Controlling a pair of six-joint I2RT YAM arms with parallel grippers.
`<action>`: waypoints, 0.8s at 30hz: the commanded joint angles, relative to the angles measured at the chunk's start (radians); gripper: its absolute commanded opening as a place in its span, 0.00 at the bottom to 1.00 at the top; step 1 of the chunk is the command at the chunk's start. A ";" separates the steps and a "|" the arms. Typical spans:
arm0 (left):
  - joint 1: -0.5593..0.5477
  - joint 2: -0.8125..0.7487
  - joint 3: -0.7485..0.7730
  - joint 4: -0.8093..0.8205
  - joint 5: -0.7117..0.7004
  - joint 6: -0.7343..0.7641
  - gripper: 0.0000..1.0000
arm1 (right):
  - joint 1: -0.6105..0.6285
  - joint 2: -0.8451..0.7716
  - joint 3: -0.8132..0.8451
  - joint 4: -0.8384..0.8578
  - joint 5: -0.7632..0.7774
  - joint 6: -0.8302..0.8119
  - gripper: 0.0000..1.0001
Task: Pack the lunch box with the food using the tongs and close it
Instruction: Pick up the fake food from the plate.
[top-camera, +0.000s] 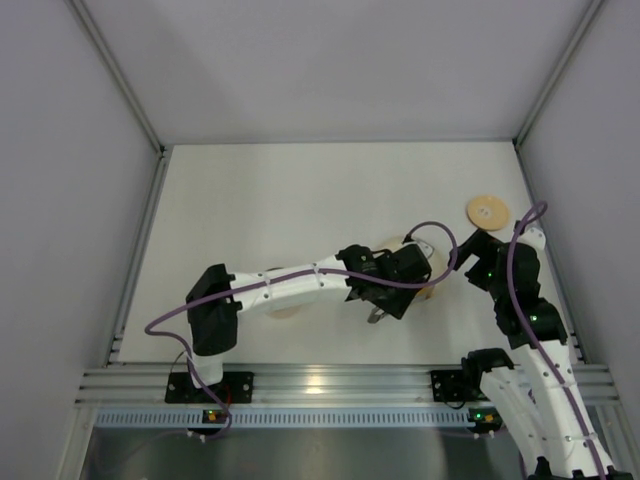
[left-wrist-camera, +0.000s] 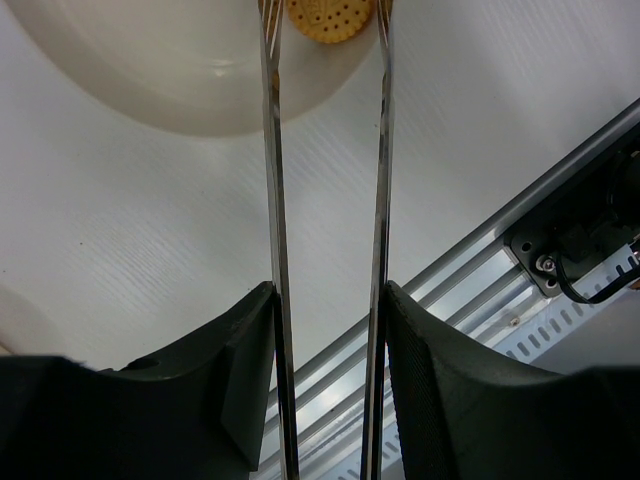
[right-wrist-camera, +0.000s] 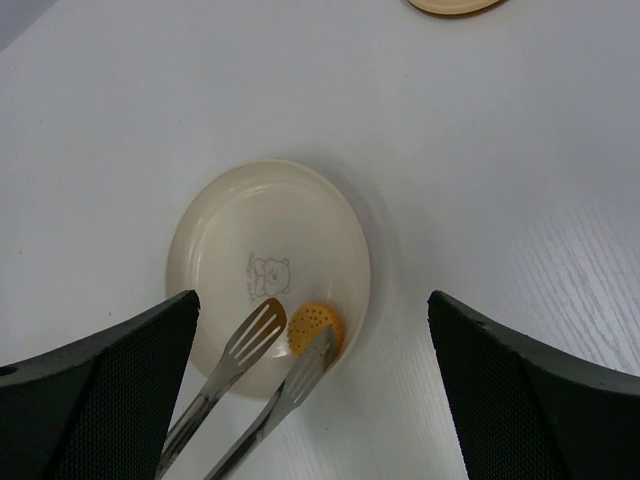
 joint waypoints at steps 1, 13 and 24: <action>-0.006 0.013 0.039 0.040 0.013 0.015 0.50 | -0.013 -0.010 0.039 -0.016 0.014 -0.013 0.96; -0.006 0.025 0.034 0.019 0.001 0.009 0.51 | -0.013 -0.012 0.030 -0.010 0.014 -0.010 0.96; -0.006 0.009 0.035 0.017 -0.015 0.007 0.41 | -0.013 -0.009 0.033 -0.008 0.012 -0.010 0.96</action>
